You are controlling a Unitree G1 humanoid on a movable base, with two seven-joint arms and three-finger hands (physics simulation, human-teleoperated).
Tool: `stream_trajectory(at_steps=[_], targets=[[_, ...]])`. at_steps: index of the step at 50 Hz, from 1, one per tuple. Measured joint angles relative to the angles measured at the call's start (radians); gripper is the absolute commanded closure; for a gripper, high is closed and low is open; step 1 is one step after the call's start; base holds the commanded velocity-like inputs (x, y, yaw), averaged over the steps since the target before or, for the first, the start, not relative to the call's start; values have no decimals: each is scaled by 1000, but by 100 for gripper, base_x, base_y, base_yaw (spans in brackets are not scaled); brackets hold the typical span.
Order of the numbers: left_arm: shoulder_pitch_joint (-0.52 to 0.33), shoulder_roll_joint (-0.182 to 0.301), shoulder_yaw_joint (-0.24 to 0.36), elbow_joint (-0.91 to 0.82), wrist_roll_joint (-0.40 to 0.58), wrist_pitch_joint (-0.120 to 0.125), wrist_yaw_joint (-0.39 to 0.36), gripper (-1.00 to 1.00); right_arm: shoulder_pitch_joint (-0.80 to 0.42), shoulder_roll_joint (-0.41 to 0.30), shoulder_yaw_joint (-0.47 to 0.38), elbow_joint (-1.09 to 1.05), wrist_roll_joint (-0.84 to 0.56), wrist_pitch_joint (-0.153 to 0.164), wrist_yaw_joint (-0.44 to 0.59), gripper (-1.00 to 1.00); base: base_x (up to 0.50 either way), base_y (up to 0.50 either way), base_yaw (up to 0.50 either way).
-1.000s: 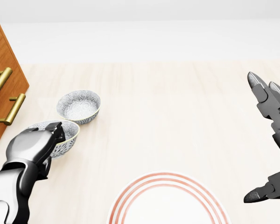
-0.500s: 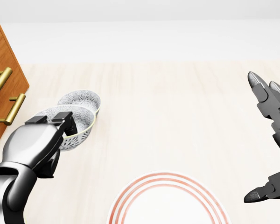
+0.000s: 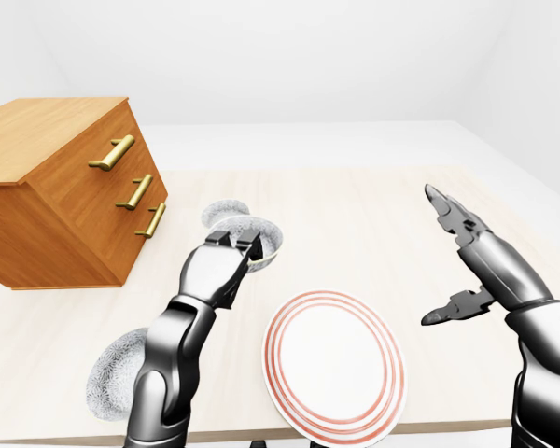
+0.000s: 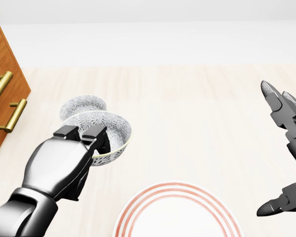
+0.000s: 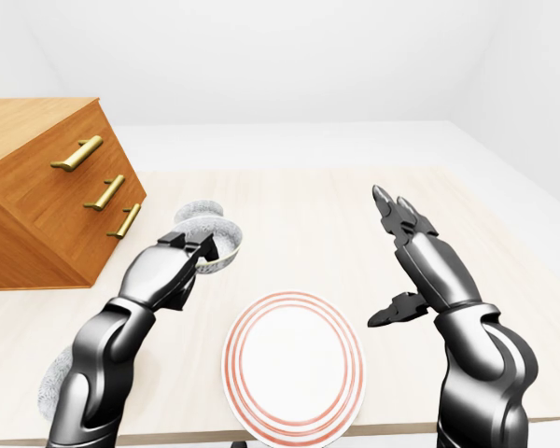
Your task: Put the bowl in the middle on the plate.
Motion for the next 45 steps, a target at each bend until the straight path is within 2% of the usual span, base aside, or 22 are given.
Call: stream_trajectory(at_steps=[17, 32, 45], targets=[[71, -27, -67, -38, 43, 0, 23, 100, 2, 0, -1, -2, 2, 0, 0, -100, 0, 0, 0], [129, -29, -98, -42, 70, 0, 54, 100, 4, 1, -2, -8, 0, 0, 0, -100, 0, 0, 0], [149, -46, -158, -79, 93, 0, 57, 100, 4, 1, -1, -5, 2, 0, 0, -100, 0, 0, 0]])
